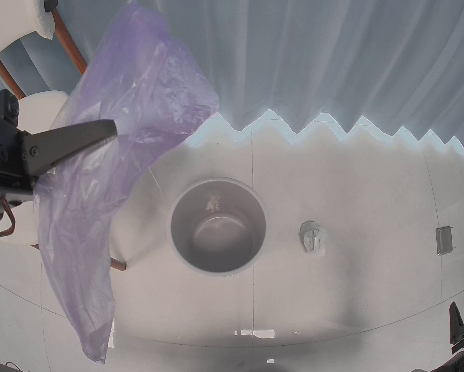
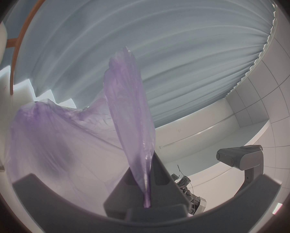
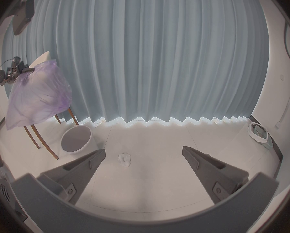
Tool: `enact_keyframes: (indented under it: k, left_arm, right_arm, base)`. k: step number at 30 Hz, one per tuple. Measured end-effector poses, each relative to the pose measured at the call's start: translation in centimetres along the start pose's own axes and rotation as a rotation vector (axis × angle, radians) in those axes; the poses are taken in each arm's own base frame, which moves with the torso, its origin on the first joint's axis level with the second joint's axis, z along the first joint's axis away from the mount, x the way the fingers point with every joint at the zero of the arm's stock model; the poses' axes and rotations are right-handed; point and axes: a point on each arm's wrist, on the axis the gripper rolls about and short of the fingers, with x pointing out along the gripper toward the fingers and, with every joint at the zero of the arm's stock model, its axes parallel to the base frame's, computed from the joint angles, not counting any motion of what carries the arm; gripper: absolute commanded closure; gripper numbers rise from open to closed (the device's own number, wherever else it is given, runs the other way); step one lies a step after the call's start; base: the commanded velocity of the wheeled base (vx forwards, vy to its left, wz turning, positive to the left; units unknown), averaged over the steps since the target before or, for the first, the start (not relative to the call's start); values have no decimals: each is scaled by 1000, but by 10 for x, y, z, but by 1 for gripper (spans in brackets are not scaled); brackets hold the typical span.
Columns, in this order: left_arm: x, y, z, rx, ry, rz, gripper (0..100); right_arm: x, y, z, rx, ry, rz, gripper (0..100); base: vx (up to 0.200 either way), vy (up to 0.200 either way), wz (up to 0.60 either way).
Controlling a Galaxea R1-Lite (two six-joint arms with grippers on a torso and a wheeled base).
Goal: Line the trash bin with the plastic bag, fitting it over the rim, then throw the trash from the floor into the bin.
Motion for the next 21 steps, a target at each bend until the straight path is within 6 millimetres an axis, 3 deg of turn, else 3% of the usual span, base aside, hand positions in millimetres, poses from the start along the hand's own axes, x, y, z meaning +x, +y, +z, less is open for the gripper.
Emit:
enact_keyframes:
  k: [21]
  left_arm:
    - [28,25,-6,-56,73,-4,100]
  right_arm:
    - [0,0,0,0,0,0,0]
  base:
    - [0,0,0]
